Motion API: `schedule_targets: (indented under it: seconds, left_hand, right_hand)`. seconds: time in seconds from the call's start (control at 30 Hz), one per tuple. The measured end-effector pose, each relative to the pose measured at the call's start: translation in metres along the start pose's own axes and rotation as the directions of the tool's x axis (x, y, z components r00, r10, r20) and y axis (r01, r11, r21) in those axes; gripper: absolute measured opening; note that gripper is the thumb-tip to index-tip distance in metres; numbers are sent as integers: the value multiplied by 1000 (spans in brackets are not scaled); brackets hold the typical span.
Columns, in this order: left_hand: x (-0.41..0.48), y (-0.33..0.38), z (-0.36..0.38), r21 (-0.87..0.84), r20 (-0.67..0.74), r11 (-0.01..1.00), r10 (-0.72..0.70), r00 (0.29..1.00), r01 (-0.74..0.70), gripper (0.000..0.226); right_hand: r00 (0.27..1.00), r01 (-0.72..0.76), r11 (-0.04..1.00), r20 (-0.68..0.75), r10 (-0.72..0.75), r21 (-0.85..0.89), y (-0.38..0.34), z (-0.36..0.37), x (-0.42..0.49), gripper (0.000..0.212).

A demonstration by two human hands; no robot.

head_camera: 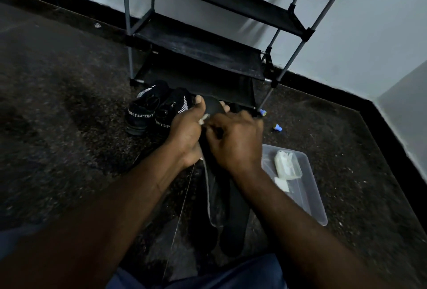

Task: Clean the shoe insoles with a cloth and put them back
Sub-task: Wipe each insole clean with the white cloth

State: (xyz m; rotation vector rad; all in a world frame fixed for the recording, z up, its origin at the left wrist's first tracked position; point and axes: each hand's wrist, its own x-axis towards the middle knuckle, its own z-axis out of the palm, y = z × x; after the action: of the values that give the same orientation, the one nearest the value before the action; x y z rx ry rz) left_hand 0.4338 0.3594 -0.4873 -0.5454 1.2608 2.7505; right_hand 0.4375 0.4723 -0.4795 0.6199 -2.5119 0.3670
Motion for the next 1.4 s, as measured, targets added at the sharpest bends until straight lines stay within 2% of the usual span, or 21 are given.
schedule_targets:
  seconds: [0.07, 0.13, 0.17, 0.27, 0.37, 0.43, 0.5, 0.53, 0.63, 0.73, 0.8, 0.87, 0.93, 1.0, 1.03, 1.07, 1.1, 1.2, 1.3, 1.4]
  left_hand:
    - [0, 2, 4, 5, 0, 1000, 5, 1000, -5, 50]
    - [-1, 2, 6, 7, -5, 1000, 9, 1000, -9, 44]
    - [-2, 3, 7, -2, -5, 1000, 10, 1000, -10, 45]
    - [-1, 2, -1, 3, 0, 1000, 17, 1000, -17, 55]
    - [-3, 1, 0, 0, 3, 1000, 11, 1000, -11, 59]
    - [-3, 1, 6, -15, 3, 1000, 10, 1000, -10, 55]
    - [-1, 1, 10, -26, -9, 1000, 18, 1000, -19, 52]
    - [0, 1, 9, -26, -14, 999, 21, 1000, -21, 53]
    - [-1, 0, 2, -4, 16, 1000, 25, 1000, -25, 57]
    - [-2, -1, 0, -16, 40, 999, 28, 999, -27, 57]
    - [1, -3, 1, -9, 33, 1000, 20, 999, -20, 56]
    - [4, -4, 3, -13, 18, 1000, 15, 1000, -15, 56]
    - [5, -4, 3, 0, 22, 1000, 26, 999, -26, 55]
    - [5, -2, 2, -31, 48, 998, 49, 998, -47, 57]
    - [5, -1, 2, -57, 57, 997, 59, 997, -55, 57]
    - [5, 1, 2, -82, 65, 995, 65, 996, -59, 57]
    - [6, 3, 0, -96, 74, 993, 71, 995, -64, 57]
    - [6, 5, -2, -113, 115, 993, 54, 992, -41, 57]
    - [2, 8, -4, -99, 172, 995, 46, 984, -29, 61]
    - [1, 11, -5, -72, 257, 997, 48, 965, -30, 67]
  right_hand:
    - [990, -127, 991, -73, 124, -32, 9, -4, 14, 12]
    - [968, -235, 971, -85, 237, 38, 10, -7, 23, 11]
    - [969, -228, 970, -78, 234, 78, 6, -5, 22, 10]
    - [995, -103, 977, 14, 102, 187, -13, 3, 0, 12]
    - [999, -35, 995, 29, 32, 97, -6, 2, -6, 14]
    - [992, -127, 992, -19, 127, 23, 8, -2, 5, 16]
    - [964, -258, 961, -40, 263, 97, 16, -7, 16, 15]
    - [958, -274, 947, -35, 284, 164, 15, -7, 17, 14]
    - [990, -141, 962, 24, 140, 234, -4, -2, -1, 11]
    - [999, -18, 994, 30, 15, 103, -5, -2, -11, 15]
    - [995, -82, 997, -50, 82, -2, 9, -1, -2, 17]
    - [976, -203, 977, -71, 207, 59, 21, -2, 7, 17]
    - [941, -316, 884, -9, 339, 344, 25, 0, 8, 9]
    - [874, -444, 612, 166, 456, 654, 23, 0, 3, 7]
    - [845, -478, 468, 243, 477, 743, 24, 1, -2, 8]
    - [830, -488, 383, 281, 482, 784, 27, 2, -7, 6]
    - [827, -487, 337, 301, 475, 805, 29, 3, -11, 1]
    - [817, -507, 296, 342, 465, 809, 34, 6, -19, 3]
    - [802, -537, 200, 422, 422, 820, 30, 4, -22, 4]
    - [783, -541, 180, 415, 464, 821, 27, 3, -21, 3]
